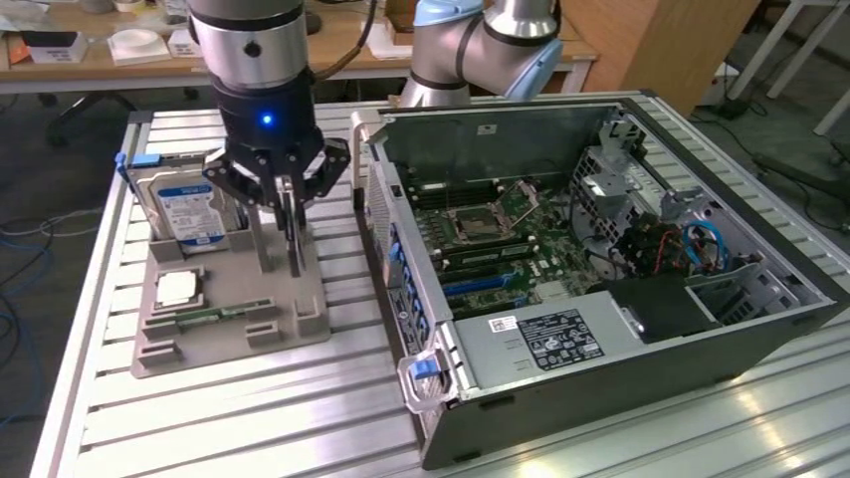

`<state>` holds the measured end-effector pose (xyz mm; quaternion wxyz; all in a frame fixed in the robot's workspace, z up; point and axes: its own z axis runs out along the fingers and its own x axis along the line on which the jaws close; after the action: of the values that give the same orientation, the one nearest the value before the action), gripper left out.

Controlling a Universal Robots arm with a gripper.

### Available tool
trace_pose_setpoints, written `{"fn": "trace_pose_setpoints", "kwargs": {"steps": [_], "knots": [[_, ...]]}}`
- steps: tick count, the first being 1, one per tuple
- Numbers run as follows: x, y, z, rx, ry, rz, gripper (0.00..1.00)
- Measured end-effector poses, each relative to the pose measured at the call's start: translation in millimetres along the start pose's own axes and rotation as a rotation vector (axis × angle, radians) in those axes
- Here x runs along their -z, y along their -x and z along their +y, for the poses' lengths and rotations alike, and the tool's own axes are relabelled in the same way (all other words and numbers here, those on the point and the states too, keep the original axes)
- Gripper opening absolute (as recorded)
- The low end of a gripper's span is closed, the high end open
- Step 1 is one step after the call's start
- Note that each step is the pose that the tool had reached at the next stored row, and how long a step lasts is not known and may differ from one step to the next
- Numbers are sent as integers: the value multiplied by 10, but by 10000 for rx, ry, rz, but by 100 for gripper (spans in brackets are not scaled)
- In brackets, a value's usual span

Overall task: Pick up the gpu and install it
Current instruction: 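Pick up the gpu and move the gpu toward the slot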

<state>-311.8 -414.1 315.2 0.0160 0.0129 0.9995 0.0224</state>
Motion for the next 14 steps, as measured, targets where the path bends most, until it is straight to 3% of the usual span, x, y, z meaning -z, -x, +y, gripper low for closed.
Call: {"fn": "trace_pose_setpoints", "kwargs": {"steps": [14], "knots": [[227,10,13,3,-22,12,26]]}}
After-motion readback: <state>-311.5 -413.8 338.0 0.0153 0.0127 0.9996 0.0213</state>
